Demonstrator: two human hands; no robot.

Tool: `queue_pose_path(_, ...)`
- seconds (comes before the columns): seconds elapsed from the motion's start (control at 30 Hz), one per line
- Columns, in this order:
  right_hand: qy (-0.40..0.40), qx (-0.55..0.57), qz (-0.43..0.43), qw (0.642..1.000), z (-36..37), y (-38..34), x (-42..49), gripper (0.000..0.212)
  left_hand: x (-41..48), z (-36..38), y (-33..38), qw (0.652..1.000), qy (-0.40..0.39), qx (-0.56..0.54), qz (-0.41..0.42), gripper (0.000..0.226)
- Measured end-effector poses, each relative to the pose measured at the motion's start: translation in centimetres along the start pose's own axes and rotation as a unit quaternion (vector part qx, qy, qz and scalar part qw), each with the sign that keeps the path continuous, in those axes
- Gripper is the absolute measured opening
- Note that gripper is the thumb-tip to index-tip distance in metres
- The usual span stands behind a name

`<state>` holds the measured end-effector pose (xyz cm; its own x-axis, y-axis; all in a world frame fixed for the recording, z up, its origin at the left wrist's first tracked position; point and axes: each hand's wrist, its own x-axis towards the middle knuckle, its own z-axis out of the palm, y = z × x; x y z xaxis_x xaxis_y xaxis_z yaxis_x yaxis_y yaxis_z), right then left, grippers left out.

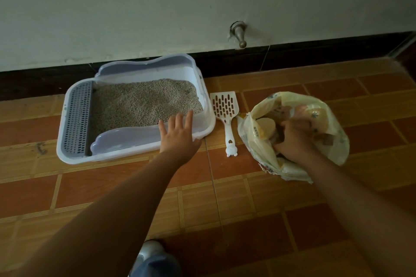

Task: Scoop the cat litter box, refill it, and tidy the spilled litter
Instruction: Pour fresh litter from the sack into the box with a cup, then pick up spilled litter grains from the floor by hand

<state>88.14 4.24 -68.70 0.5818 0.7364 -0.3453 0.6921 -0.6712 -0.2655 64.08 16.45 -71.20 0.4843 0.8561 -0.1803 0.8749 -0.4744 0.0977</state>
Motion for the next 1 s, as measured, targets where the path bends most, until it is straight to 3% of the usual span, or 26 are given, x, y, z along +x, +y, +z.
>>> queue_pose_path(0.1,-0.018,0.013,-0.012,1.0,-0.7,-0.6,-0.8,0.051,0.0,0.0,-0.1,1.0,0.0,-0.003,0.003,0.083)
queue_pose_path(0.37,0.156,0.112,-0.024,0.981,-3.3,-1.8,-3.1,0.016,0.1,-1.1,-0.9,0.999,-0.029,-0.034,0.022,0.078)
queue_pose_path(0.47,0.219,0.127,-0.074,0.964,-5.2,-3.3,-3.6,0.018,-0.1,-1.6,-1.6,0.998,-0.026,-0.046,0.034,0.071)
queue_pose_path(0.63,0.256,0.144,-0.181,0.939,-6.9,-6.8,-3.7,0.016,-1.4,-2.0,-3.9,1.0,-0.014,-0.028,0.0,0.061)
queue_pose_path(1.0,0.193,0.042,-0.383,0.903,-1.8,-13.7,-4.7,0.017,-5.7,-3.2,-12.0,0.997,0.024,0.016,-0.073,0.057)
